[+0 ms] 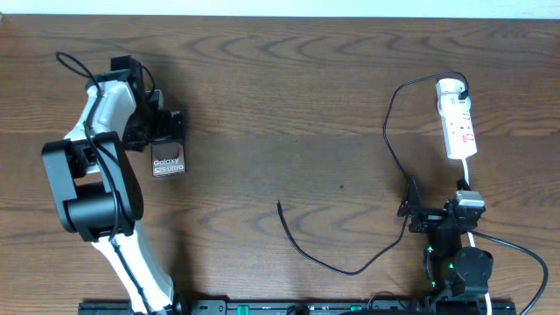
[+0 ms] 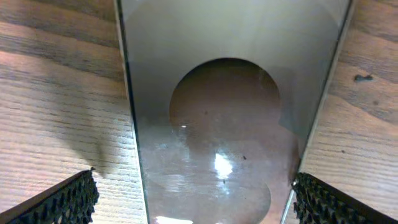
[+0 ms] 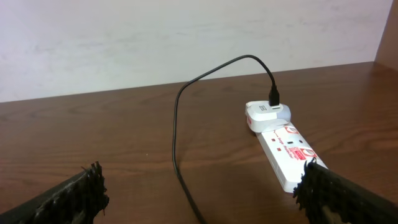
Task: Plug charger to phone and switch on socket
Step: 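Move the left gripper over the Galaxy S25 Ultra phone and lower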
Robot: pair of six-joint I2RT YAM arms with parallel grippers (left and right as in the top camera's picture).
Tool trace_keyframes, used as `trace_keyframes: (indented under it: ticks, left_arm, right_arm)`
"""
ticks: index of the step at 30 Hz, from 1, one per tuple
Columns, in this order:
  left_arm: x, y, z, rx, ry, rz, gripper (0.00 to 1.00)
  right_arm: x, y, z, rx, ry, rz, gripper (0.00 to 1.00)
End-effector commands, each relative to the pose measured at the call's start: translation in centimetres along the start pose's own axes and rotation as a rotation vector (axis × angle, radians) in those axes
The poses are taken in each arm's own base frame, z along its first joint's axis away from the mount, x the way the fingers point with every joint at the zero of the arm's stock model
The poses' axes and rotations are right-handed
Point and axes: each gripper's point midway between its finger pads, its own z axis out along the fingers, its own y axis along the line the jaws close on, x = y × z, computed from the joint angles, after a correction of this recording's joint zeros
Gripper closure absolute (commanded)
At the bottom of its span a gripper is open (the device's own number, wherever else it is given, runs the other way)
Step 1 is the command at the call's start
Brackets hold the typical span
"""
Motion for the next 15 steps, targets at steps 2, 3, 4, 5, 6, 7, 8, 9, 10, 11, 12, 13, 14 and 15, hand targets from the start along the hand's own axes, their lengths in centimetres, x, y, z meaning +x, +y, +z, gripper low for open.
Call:
trace_keyframes:
  ticks: [2, 3, 4, 5, 6, 7, 8, 9, 10, 11, 12, 13, 14, 15]
  left_arm:
    - [-0.14, -1.13, -0.16, 0.057, -0.003, 0.034, 0.02]
    - [-0.13, -1.13, -0.16, 0.057, -0.002, 0.034, 0.02]
    - [-0.11, -1.12, -0.16, 0.057, -0.001, 0.033, 0.02]
    - [-0.07, -1.12, -0.16, 0.057, 0.000, 0.033, 0.02]
    - [-0.06, -1.12, -0.16, 0.057, 0.001, 0.033, 0.02]
    - [-0.05, -1.12, -0.16, 0.057, 0.001, 0.033, 0.02]
    - [-0.05, -1.12, -0.16, 0.057, 0.001, 0.033, 0.02]
    - [-0.06, -1.04, -0.16, 0.052, 0.001, 0.033, 0.02]
    - [-0.06, -0.98, -0.15, 0.049, 0.001, 0.033, 0.02]
    - [-0.06, -0.99, -0.15, 0.049, 0.001, 0.033, 0.02]
    - [-0.06, -0.99, -0.15, 0.049, 0.001, 0.033, 0.02]
    - [-0.06, -0.97, -0.15, 0.048, 0.001, 0.033, 0.02]
    - [-0.07, -0.94, -0.15, 0.045, 0.001, 0.033, 0.02]
    - [-0.04, -0.92, -0.12, 0.041, 0.002, 0.034, 0.02]
  right_arm:
    - [0.00, -0.14, -0.02, 0.006, -0.001, -0.003, 0.01]
    - [0.00, -0.14, -0.02, 0.006, -0.001, -0.003, 0.01]
    - [0.00, -0.14, -0.02, 0.006, -0.001, -0.003, 0.01]
    - [0.00, -0.14, -0.02, 0.006, -0.001, -0.003, 0.01]
    - [0.00, -0.14, -0.02, 0.006, -0.001, -0.003, 0.01]
    - [0.00, -0.14, -0.02, 0.006, -0.001, -0.003, 0.01]
    - [0.00, -0.14, -0.02, 0.006, -0.001, -0.003, 0.01]
    - [0.00, -0.14, -0.02, 0.006, -0.001, -0.003, 0.01]
    - [0.00, -0.14, -0.02, 0.006, -0.001, -0.003, 0.01]
    - [0.00, -0.14, -0.02, 0.006, -0.001, -0.003, 0.01]
    - [0.00, -0.14, -0.02, 0.006, -0.001, -0.003, 0.01]
    - [0.00, -0.13, -0.02, 0.006, -0.001, -0.003, 0.01]
    - [0.00, -0.14, -0.02, 0.006, -0.001, -0.003, 0.01]
    - [0.00, -0.14, -0.02, 0.006, -0.001, -0.003, 0.01]
